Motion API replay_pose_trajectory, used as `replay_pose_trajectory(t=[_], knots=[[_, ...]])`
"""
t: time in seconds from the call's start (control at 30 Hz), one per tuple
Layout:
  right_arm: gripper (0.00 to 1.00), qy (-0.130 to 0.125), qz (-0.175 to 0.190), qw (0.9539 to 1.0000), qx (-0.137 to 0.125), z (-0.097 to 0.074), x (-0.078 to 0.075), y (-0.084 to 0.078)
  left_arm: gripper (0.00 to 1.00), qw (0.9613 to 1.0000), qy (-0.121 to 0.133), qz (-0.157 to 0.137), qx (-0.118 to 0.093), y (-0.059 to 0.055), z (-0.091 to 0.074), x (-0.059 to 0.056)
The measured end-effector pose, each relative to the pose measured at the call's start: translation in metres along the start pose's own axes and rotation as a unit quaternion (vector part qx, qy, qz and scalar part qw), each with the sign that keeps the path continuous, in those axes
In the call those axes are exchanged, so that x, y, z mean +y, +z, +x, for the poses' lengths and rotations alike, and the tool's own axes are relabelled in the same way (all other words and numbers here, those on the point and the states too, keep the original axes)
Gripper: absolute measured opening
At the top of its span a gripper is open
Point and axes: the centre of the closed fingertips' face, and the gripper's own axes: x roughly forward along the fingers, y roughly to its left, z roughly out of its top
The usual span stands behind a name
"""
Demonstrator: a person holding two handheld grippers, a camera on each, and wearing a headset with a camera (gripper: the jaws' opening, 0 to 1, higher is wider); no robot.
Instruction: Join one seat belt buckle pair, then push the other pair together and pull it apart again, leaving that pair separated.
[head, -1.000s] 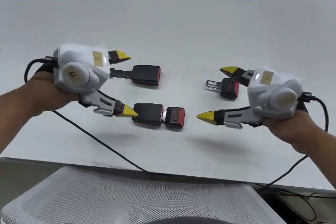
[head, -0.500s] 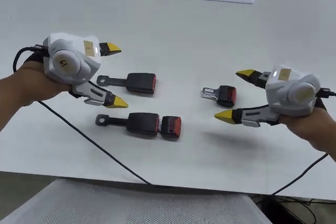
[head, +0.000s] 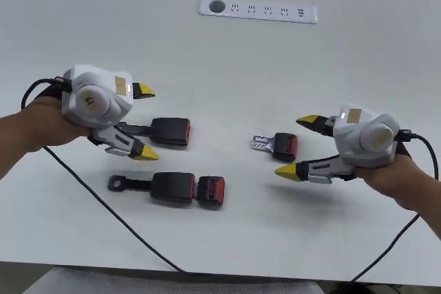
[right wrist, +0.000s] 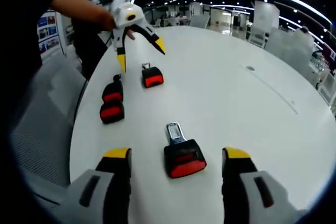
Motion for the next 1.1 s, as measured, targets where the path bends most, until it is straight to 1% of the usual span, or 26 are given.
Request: replay_pose_trajectory(t=[0.03,0.1,0.13,0.2,0.23,0.33,0.47,0.53,0.6,0.67,0.73,0.77,0.8,0.83,0.87,0.9,0.93,0.97,1.0,1.03,1.07,1.1], knots=[[0.71,0.001,-0.001,1.0,0.001,0.001,-0.001,0.0,0.77,1.0,-0.003,0.004,0.003,-0.001,0.002,0.0],[0.7,0.006,-0.001,1.0,0.002,0.004,0.0,-0.001,0.76,1.0,-0.007,0.002,0.005,-0.002,0.004,-0.001],[0.7,0.007,-0.003,1.0,0.004,0.005,0.0,-0.003,0.76,0.9999,-0.01,0.0,0.011,-0.005,0.006,-0.001],[0.69,0.009,-0.006,0.9999,0.007,0.007,0.0,-0.005,0.75,0.9997,-0.016,0.005,0.018,-0.008,0.008,-0.004],[0.69,0.01,-0.005,0.9999,0.007,0.007,0.0,-0.006,0.75,0.9996,-0.018,0.006,0.019,-0.008,0.009,-0.004],[0.67,0.014,-0.007,0.9999,0.008,0.008,-0.001,-0.007,0.74,0.9995,-0.018,0.01,0.024,-0.008,0.012,-0.002],[0.65,0.017,-0.007,0.9998,0.01,0.008,-0.003,-0.01,0.71,0.9994,-0.023,0.006,0.025,-0.009,0.017,0.0],[0.62,0.02,-0.01,0.9996,0.015,0.008,-0.003,-0.013,0.7,0.9991,-0.026,0.006,0.032,-0.012,0.019,0.0],[0.57,0.025,-0.016,0.9994,0.019,0.008,-0.004,-0.016,0.67,0.999,-0.03,0.007,0.033,-0.013,0.021,0.0],[0.56,0.027,-0.019,0.9991,0.025,0.008,-0.005,-0.019,0.64,0.9988,-0.032,0.008,0.037,-0.015,0.024,0.0],[0.53,0.029,-0.023,0.9988,0.032,0.008,-0.005,-0.024,0.59,0.9983,-0.044,0.002,0.038,-0.016,0.026,-0.004],[0.5,0.029,-0.025,0.9985,0.038,0.009,-0.005,-0.026,0.55,0.9981,-0.046,0.005,0.041,-0.017,0.027,-0.005],[0.49,0.031,-0.027,0.9983,0.041,0.009,-0.005,-0.028,0.52,0.9977,-0.046,0.012,0.049,-0.021,0.028,-0.006],[0.47,0.035,-0.03,0.998,0.043,0.01,-0.003,-0.029,0.52,0.997,-0.043,0.022,0.06,-0.025,0.03,-0.005],[0.46,0.037,-0.035,0.9976,0.047,0.011,-0.003,-0.03,0.51,0.997,-0.045,0.02,0.06,-0.026,0.031,-0.006],[0.46,0.038,-0.04,0.9971,0.052,0.012,-0.002,-0.032,0.48,0.998,-0.048,0.006,0.041,-0.02,0.031,-0.007],[0.45,0.033,-0.065,0.9961,0.05,0.012,-0.007,-0.031,0.47,0.9977,-0.046,0.009,0.048,-0.023,0.03,-0.006],[0.44,0.031,-0.045,0.9973,0.05,0.012,-0.007,-0.031,0.47,0.9976,-0.05,0.011,0.047,-0.023,0.029,-0.007],[0.42,0.031,-0.039,0.9977,0.046,0.012,-0.009,-0.03,0.47,0.9976,-0.051,0.014,0.044,-0.022,0.028,-0.007],[0.4,0.03,-0.041,0.9977,0.045,0.013,-0.01,-0.03,0.46,0.9976,-0.052,0.015,0.043,-0.022,0.028,-0.007],[0.37,0.024,-0.057,0.9969,0.049,0.013,-0.014,-0.031,0.45,0.9977,-0.051,0.017,0.041,-0.022,0.028,-0.006],[0.36,0.025,-0.057,0.9971,0.043,0.014,-0.015,-0.029,0.44,0.9979,-0.05,0.017,0.039,-0.021,0.028,-0.005]])
